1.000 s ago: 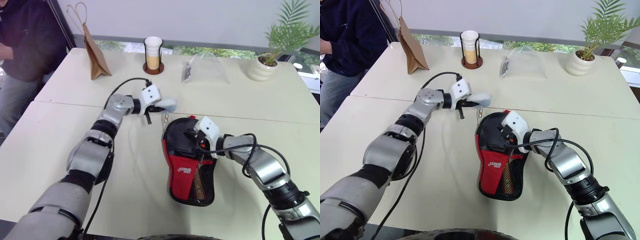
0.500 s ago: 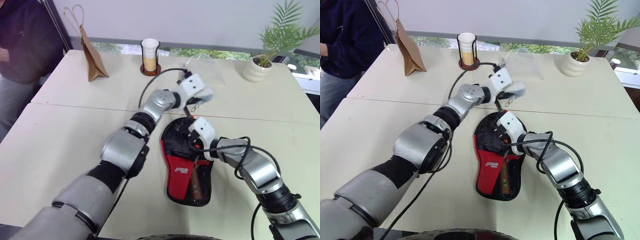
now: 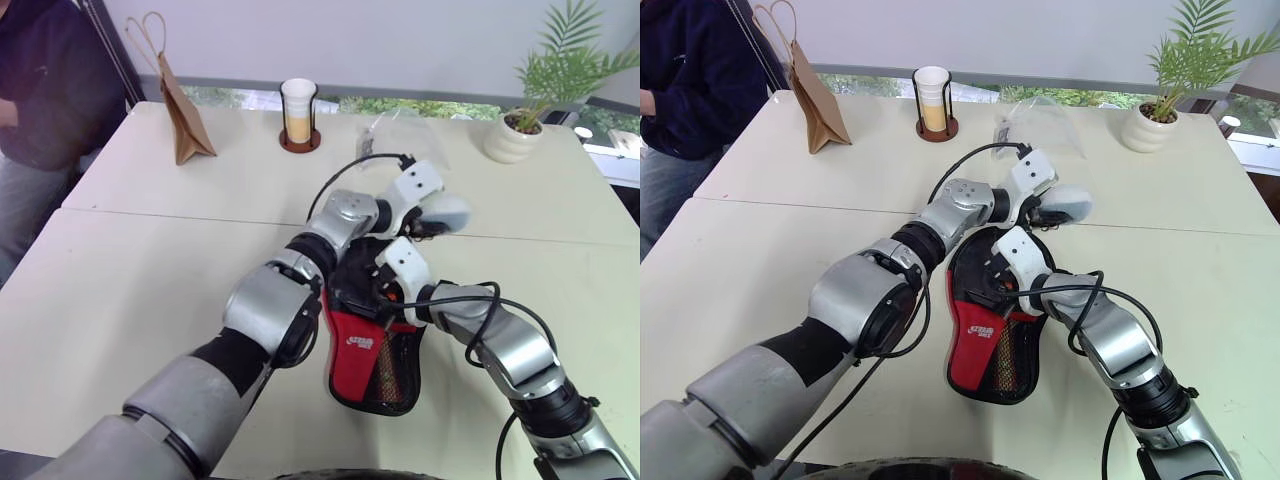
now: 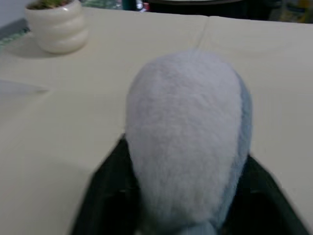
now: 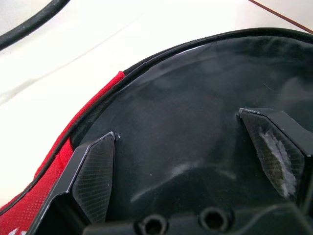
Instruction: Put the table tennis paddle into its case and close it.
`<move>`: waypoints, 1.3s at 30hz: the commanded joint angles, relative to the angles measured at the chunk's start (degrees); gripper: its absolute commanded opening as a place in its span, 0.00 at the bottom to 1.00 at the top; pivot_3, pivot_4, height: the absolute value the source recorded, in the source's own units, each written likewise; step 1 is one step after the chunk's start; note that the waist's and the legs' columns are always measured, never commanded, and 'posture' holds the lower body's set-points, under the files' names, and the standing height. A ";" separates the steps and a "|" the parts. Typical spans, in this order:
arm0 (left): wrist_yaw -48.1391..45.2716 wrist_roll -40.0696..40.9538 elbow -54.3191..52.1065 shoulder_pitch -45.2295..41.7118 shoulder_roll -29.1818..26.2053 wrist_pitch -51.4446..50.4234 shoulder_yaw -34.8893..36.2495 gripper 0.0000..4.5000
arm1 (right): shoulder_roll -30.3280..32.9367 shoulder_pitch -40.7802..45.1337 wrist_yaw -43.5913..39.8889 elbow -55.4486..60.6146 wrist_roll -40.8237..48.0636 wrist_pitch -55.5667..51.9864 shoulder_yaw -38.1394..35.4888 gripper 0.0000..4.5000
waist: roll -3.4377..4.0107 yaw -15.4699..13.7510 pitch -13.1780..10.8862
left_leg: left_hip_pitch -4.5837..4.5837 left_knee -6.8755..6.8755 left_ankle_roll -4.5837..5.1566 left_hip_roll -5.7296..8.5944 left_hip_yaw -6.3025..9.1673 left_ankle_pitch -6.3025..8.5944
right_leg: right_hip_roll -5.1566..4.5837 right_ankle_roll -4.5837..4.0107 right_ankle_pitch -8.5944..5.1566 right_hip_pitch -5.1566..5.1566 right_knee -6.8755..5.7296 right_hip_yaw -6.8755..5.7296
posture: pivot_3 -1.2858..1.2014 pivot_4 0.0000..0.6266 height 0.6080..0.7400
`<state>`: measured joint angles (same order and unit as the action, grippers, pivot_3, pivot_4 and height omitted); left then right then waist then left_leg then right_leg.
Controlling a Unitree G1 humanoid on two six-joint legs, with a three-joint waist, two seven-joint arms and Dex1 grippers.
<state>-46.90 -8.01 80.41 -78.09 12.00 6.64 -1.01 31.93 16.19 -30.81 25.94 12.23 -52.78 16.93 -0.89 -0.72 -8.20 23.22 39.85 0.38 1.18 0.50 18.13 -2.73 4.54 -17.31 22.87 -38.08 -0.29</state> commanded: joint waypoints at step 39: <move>-24.30 7.53 -50.10 36.70 -16.53 -5.50 -14.98 0.99 | 19.06 13.82 -9.15 -19.67 7.36 -2.50 -23.67 1.00 | 0.20 -0.03 -0.04 | 0.28 0.00 -0.16 0.01 -0.11 -0.09 | -0.30 0.00 0.00 0.34 -0.07 0.15 | 0.52 0.24 1.00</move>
<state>-72.51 -0.25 30.88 -41.37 -5.01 0.40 -15.07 49.82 30.09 -38.77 7.07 20.29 -57.54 -6.71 -0.69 -0.74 -8.24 23.51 39.83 0.21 1.18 0.40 18.04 -3.01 4.54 -17.30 23.23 -38.15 -0.15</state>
